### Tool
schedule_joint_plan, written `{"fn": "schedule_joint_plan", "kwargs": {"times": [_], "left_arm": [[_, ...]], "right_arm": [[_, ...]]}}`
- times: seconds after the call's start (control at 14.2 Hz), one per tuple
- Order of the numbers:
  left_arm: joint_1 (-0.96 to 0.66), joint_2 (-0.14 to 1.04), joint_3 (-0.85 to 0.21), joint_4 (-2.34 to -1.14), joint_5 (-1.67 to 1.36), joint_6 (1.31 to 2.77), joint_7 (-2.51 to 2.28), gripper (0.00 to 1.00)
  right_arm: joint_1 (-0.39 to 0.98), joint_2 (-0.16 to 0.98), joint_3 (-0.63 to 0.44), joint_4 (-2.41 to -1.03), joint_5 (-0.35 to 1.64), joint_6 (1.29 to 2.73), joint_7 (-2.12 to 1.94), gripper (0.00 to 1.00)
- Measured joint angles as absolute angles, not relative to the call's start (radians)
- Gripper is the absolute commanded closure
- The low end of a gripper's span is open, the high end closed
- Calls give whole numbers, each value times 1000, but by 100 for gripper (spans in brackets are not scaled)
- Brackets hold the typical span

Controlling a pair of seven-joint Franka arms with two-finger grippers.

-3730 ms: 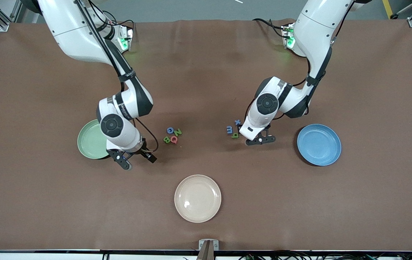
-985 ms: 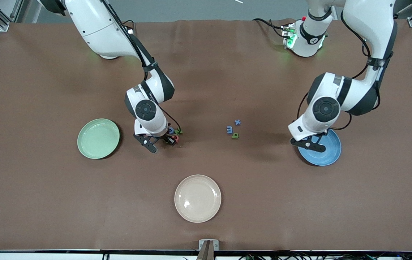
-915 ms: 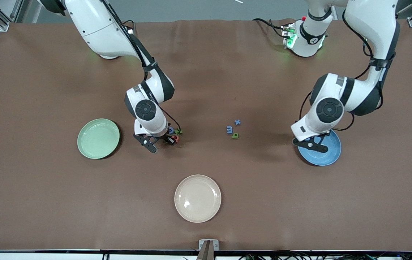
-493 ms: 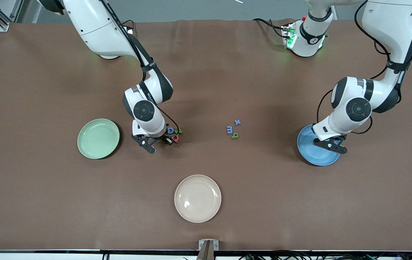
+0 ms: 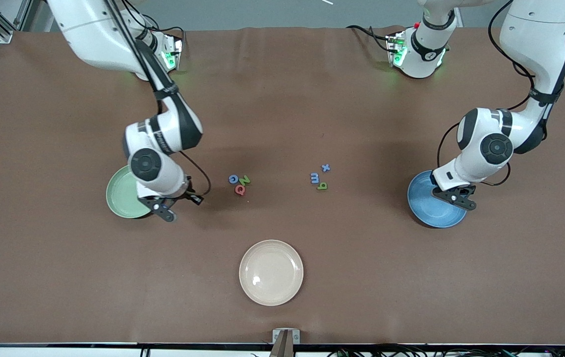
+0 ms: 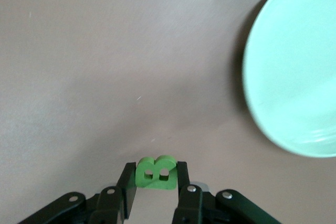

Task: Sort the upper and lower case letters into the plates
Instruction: 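Release the u on the blue plate while the right gripper carries B to green plate, then release the B on the green plate while the left gripper grasps the green d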

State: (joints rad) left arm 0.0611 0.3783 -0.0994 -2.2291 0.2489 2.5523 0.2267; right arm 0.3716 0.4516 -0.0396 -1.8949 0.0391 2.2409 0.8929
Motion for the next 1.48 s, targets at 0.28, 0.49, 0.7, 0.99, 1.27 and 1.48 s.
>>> {"fn": "schedule_joint_plan", "kwargs": {"times": [0.28, 0.49, 0.7, 0.99, 1.27, 1.48], "left_arm": [[61, 381, -100, -2228, 249, 2553, 227, 0], [62, 358, -133, -2217, 249, 2546, 227, 0], [60, 321, -233, -2156, 237, 2426, 132, 0], [48, 321, -366, -2013, 220, 2242, -103, 0], [-5, 400, -422, -1920, 182, 2232, -305, 0], [-75, 477, -424, -1855, 182, 2232, -443, 0]], "right_arm": [[286, 365, -40, -1995, 39, 2236, 751, 99], [205, 317, -41, -2077, 39, 2267, 623, 99], [118, 301, -42, -2165, 39, 2376, 495, 98], [89, 301, -38, -2233, 39, 2468, 456, 98], [89, 301, -31, -2301, 39, 2569, 456, 98], [90, 301, -27, -2340, 38, 2580, 456, 97]]}}
